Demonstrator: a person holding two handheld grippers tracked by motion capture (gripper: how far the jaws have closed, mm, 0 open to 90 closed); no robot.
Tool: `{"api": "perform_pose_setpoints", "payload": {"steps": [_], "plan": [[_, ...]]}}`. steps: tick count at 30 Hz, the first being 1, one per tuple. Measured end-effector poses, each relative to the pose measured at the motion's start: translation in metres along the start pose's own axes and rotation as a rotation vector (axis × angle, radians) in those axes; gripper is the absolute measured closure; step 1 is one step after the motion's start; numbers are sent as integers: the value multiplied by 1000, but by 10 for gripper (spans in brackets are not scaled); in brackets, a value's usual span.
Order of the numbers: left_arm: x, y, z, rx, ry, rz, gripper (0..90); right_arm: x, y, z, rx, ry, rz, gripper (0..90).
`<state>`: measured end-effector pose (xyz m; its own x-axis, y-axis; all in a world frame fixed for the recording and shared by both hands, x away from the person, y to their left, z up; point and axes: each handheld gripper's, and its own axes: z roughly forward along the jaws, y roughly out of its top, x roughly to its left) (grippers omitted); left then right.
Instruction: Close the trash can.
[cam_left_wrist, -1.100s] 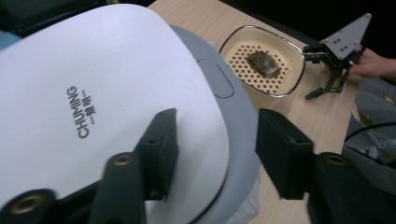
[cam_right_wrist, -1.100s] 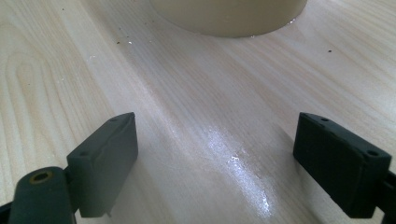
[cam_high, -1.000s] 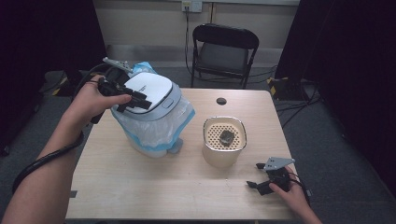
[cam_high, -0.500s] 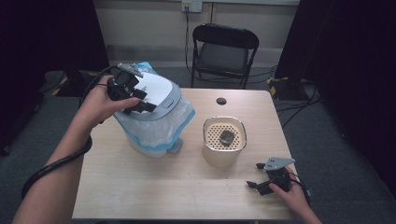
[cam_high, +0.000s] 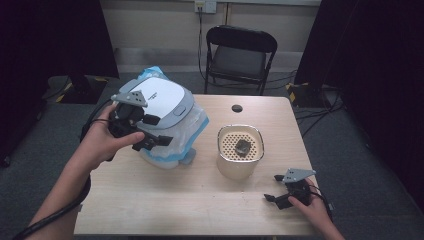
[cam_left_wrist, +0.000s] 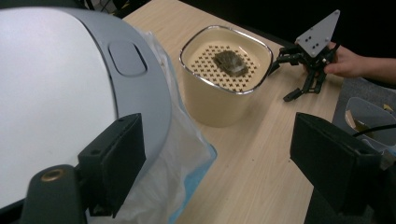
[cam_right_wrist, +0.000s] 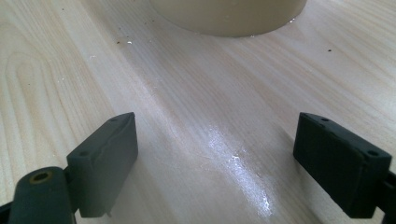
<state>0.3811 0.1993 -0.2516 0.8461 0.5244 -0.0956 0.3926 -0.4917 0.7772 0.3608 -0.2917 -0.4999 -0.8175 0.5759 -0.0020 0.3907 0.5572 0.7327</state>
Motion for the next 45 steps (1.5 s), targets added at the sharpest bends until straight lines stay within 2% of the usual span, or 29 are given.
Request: {"api": "perform_pose_setpoints", "payload": {"steps": [7,15,21,28,37,45], "plan": [[-11,-19,10,-11,-34,-23,176,0,0,0,-3,-1,0,134],[-25,-33,27,0,-63,-4,175,1,-1,-1,-3,-2,2,133],[-31,-42,41,-17,-96,-2,175,2,-2,-2,-4,2,2,133],[-42,-53,59,-16,-123,17,175,2,-2,-2,-4,2,3,133],[-48,-71,85,-6,-149,14,175,2,-2,-2,-3,1,3,133],[-50,-86,106,4,-164,27,176,2,-2,-2,-3,1,3,133]]}}
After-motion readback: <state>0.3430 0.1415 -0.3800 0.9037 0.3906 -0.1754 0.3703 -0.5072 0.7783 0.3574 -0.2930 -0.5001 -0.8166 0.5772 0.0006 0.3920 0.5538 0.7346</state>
